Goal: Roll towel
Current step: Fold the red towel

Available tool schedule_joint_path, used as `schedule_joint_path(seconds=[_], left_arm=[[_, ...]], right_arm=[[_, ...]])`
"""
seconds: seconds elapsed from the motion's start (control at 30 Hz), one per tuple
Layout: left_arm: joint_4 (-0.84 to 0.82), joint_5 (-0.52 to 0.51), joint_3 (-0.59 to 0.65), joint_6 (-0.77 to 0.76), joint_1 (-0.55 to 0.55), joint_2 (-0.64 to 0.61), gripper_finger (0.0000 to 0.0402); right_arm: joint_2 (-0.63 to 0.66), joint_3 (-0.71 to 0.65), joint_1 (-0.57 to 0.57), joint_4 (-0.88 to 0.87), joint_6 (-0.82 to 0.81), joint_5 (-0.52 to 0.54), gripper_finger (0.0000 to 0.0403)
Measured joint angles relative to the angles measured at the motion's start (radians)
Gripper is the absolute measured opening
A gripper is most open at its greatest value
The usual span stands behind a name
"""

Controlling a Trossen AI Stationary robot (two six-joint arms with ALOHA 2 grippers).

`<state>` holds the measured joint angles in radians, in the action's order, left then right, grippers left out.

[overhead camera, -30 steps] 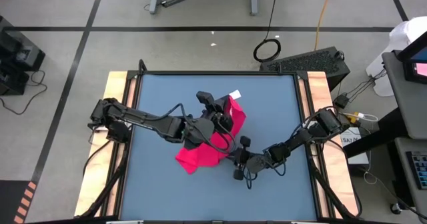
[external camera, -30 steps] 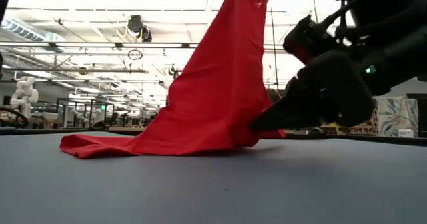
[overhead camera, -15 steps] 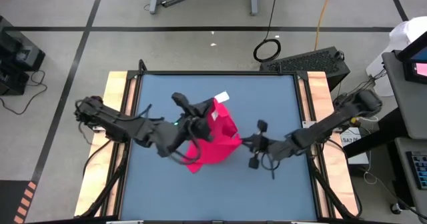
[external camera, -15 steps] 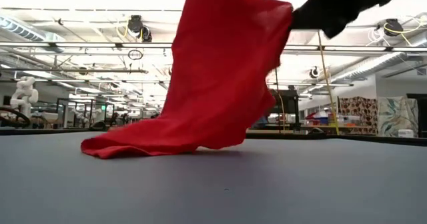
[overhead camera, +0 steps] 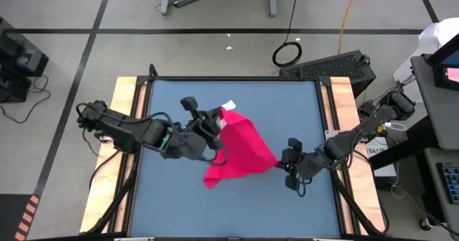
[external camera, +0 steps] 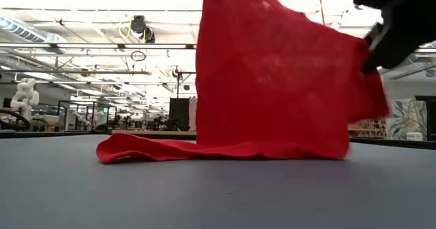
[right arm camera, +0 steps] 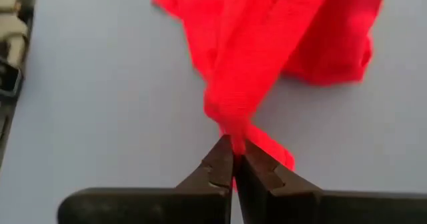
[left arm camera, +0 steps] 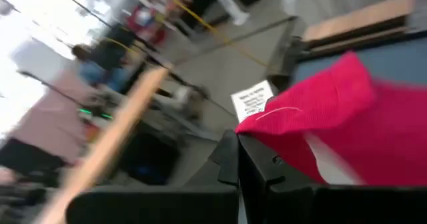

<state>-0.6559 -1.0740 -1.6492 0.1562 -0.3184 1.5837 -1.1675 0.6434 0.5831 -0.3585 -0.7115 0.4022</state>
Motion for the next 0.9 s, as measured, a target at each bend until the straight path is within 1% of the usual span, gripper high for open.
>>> schedule_joint_path(seconds=[0.13, 0.3, 0.47, 0.53, 0.63, 0.7, 0.77, 0.83, 0.9], left_arm=[[0.0, 0.178, 0.045, -0.058, 0.057, 0.001, 0.0], [0.051, 0.353, 0.109, -0.083, 0.099, 0.001, 0.0], [0.078, 0.456, 0.143, -0.098, 0.125, 0.003, 0.0], [0.111, 0.492, 0.156, -0.098, 0.137, 0.013, 0.0], [0.12, 0.52, 0.176, -0.098, 0.149, 0.022, 0.0], [0.157, 0.526, 0.179, -0.098, 0.158, 0.03, 0.0], [0.153, 0.527, 0.184, -0.098, 0.163, 0.033, 0.0], [0.179, 0.528, 0.185, -0.099, 0.168, 0.046, 0.0], [0.211, 0.53, 0.184, -0.098, 0.169, 0.056, 0.0]], right_arm=[[-0.074, 0.0, 0.029, 0.007, -0.048, -0.042, 0.0004], [-0.139, 0.0, 0.048, -0.024, -0.123, -0.046, 0.0017], [-0.152, 0.0, 0.047, -0.115, -0.17, -0.069, 0.0051], [-0.137, 0.0, 0.047, -0.141, -0.182, -0.07, 0.0067], [-0.105, 0.0, 0.047, -0.157, -0.19, -0.059, 0.009], [-0.08, 0.0, 0.047, -0.16, -0.189, -0.031, 0.0105], [-0.052, 0.0, 0.047, -0.158, -0.176, 0.024, 0.0119], [-0.028, 0.0, 0.047, -0.139, -0.133, 0.123, 0.013], [-0.011, 0.0, 0.047, -0.072, -0.062, 0.27, 0.014]])
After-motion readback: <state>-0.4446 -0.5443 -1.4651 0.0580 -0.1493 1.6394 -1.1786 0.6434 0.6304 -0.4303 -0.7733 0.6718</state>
